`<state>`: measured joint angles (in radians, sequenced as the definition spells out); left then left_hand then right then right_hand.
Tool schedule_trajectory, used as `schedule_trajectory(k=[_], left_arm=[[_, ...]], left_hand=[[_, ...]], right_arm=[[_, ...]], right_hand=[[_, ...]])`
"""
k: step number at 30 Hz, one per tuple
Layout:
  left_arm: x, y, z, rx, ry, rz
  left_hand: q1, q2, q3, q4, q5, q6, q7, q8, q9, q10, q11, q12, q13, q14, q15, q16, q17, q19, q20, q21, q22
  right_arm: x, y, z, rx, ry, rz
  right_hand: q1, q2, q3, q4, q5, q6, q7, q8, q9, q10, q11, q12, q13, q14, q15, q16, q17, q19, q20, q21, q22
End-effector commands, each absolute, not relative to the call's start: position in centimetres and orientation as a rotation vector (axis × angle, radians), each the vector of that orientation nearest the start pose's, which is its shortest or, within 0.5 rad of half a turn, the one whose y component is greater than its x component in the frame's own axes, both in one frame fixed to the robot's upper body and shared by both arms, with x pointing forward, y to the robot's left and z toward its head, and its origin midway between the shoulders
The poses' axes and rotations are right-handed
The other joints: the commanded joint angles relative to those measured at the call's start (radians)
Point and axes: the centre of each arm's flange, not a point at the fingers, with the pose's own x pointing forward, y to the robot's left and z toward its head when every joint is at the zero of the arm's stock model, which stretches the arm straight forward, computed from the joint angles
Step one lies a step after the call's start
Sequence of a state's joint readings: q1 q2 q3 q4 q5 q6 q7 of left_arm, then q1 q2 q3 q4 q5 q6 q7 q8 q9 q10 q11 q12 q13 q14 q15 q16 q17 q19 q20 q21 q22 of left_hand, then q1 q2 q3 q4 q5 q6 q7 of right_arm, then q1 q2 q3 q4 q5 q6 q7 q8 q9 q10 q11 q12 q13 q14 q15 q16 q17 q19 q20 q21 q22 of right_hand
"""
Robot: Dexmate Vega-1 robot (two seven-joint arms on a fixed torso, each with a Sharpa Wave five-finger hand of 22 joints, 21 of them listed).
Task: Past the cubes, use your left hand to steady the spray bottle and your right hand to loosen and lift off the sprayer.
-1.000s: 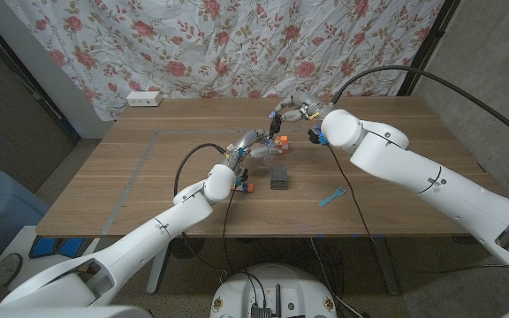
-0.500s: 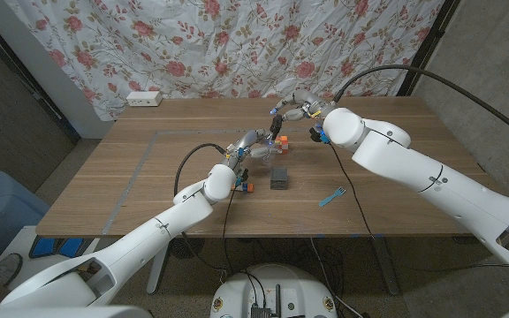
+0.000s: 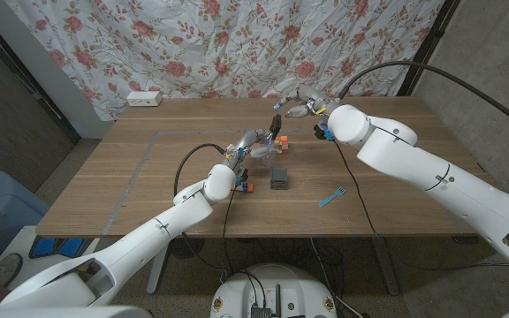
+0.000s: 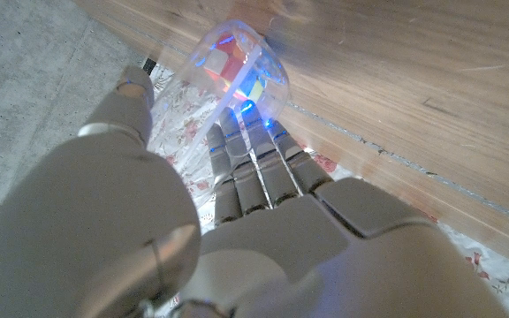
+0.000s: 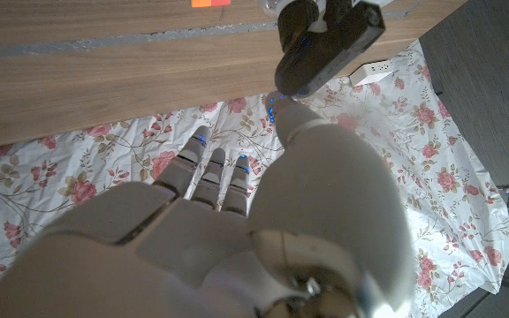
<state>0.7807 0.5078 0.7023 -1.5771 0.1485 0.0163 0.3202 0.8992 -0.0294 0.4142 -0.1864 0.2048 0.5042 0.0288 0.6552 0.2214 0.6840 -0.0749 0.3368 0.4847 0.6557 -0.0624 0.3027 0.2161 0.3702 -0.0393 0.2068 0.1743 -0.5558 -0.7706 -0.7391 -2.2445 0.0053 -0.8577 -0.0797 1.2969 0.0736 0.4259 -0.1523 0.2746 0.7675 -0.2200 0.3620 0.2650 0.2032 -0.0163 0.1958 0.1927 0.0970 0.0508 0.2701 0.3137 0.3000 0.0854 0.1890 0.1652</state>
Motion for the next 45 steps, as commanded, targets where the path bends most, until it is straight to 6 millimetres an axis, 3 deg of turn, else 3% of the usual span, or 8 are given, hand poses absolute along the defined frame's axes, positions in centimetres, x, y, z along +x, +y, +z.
schedule_trajectory(k=[1, 9, 17, 19, 25, 32, 38, 45], left_arm=[[61.3, 12.3, -2.8, 0.754, -0.724, -0.109], [61.2, 12.4, -2.6, 0.756, -0.731, -0.109], [61.2, 12.4, -2.5, 0.757, -0.733, -0.112], [61.2, 12.4, -2.5, 0.761, -0.735, -0.112], [61.0, 12.3, -2.3, 0.763, -0.743, -0.107], [60.6, 12.3, -2.3, 0.762, -0.75, -0.083], [60.4, 12.4, -2.5, 0.756, -0.745, -0.064], [60.3, 12.6, -2.5, 0.749, -0.735, -0.049]], left_hand=[[0.014, 0.141, 0.018, 0.013, 0.002, 0.114, -0.043, 0.004, 0.001, 0.07, -0.057, -0.001, 0.005, 0.008, -0.119, -0.001, 0.004, 0.011, -0.054, -0.002, 0.003], [0.011, 0.143, 0.018, 0.015, 0.001, 0.116, -0.041, 0.005, 0.001, 0.07, -0.056, -0.002, 0.006, 0.01, -0.119, -0.001, 0.005, 0.012, -0.054, -0.002, 0.003], [0.004, 0.144, 0.019, 0.018, 0.001, 0.118, -0.037, 0.006, 0.0, 0.073, -0.056, -0.003, 0.008, 0.013, -0.119, -0.003, 0.003, 0.012, -0.055, -0.002, 0.003], [0.003, 0.145, 0.02, 0.019, 0.001, 0.117, -0.039, 0.005, 0.0, 0.073, -0.056, -0.003, 0.008, 0.012, -0.118, -0.004, 0.003, 0.012, -0.055, -0.002, 0.003], [0.0, 0.145, 0.021, 0.019, 0.001, 0.119, -0.041, 0.006, 0.0, 0.073, -0.057, -0.004, 0.009, 0.014, -0.117, -0.006, 0.001, 0.012, -0.055, -0.002, 0.003], [-0.002, 0.144, 0.02, 0.017, 0.0, 0.12, -0.04, 0.006, 0.0, 0.074, -0.058, -0.005, 0.01, 0.015, -0.117, -0.006, 0.002, 0.012, -0.056, -0.002, 0.003], [-0.003, 0.144, 0.02, 0.016, 0.0, 0.123, -0.038, 0.007, 0.0, 0.079, -0.059, -0.004, 0.01, 0.017, -0.119, -0.005, 0.003, 0.016, -0.054, -0.001, 0.003], [-0.005, 0.144, 0.021, 0.017, 0.0, 0.123, -0.042, 0.007, 0.0, 0.082, -0.058, -0.004, 0.012, 0.02, -0.118, -0.006, 0.002, 0.017, -0.054, 0.0, 0.003]], right_arm=[[50.5, -13.7, 10.6, -0.998, -0.534, 0.071], [50.3, -14.6, 10.3, -1.043, -0.629, 0.076], [50.1, -15.6, 10.1, -1.068, -0.666, 0.077], [50.0, -15.8, 10.0, -1.062, -0.674, 0.09], [49.8, -16.0, 9.9, -1.082, -0.647, 0.078], [49.5, -15.8, 10.0, -1.104, -0.598, 0.086], [49.3, -15.4, 10.1, -1.124, -0.564, 0.077], [48.9, -14.6, 10.3, -1.155, -0.526, 0.083]], right_hand=[[-0.051, -0.007, -0.032, 0.012, 0.01, -0.016, 0.011, -0.013, -0.003, -0.001, 0.018, 0.003, 0.004, 0.012, 0.008, 0.006, 0.001, 0.017, 0.003, 0.006, 0.002], [-0.177, -0.03, -0.095, 0.048, 0.022, -0.026, 0.037, -0.031, -0.011, 0.002, 0.035, 0.006, 0.005, 0.027, 0.024, 0.008, -0.002, 0.045, 0.03, 0.009, 0.002], [-0.285, -0.064, -0.143, 0.059, 0.044, -0.033, 0.075, -0.044, -0.019, 0.015, 0.05, 0.009, 0.006, 0.058, 0.033, 0.011, -0.009, 0.119, 0.111, 0.02, 0.002], [-0.359, -0.083, -0.172, 0.077, 0.056, -0.033, 0.096, -0.048, -0.019, 0.019, 0.063, 0.01, 0.007, 0.067, 0.042, 0.01, -0.011, 0.135, 0.124, 0.015, 0.002], [-0.485, -0.108, -0.215, 0.106, 0.088, -0.077, 0.151, -0.071, -0.017, 0.015, 0.091, 0.007, 0.008, 0.075, 0.066, 0.004, -0.017, 0.138, 0.129, 0.002, 0.003], [-0.535, -0.118, -0.23, 0.113, 0.101, -0.119, 0.184, -0.086, -0.007, -0.01, 0.119, 0.0, 0.01, 0.065, 0.091, -0.004, -0.018, 0.13, 0.131, -0.003, 0.003], [-0.608, -0.134, -0.255, 0.126, 0.106, -0.164, 0.255, -0.1, 0.009, -0.034, 0.158, 0.001, 0.012, 0.062, 0.126, -0.011, -0.019, 0.118, 0.131, -0.005, 0.004], [-0.645, -0.136, -0.264, 0.128, 0.112, -0.186, 0.287, -0.106, 0.021, -0.04, 0.204, 0.005, 0.014, 0.086, 0.167, -0.006, -0.02, 0.12, 0.131, -0.002, 0.005]])
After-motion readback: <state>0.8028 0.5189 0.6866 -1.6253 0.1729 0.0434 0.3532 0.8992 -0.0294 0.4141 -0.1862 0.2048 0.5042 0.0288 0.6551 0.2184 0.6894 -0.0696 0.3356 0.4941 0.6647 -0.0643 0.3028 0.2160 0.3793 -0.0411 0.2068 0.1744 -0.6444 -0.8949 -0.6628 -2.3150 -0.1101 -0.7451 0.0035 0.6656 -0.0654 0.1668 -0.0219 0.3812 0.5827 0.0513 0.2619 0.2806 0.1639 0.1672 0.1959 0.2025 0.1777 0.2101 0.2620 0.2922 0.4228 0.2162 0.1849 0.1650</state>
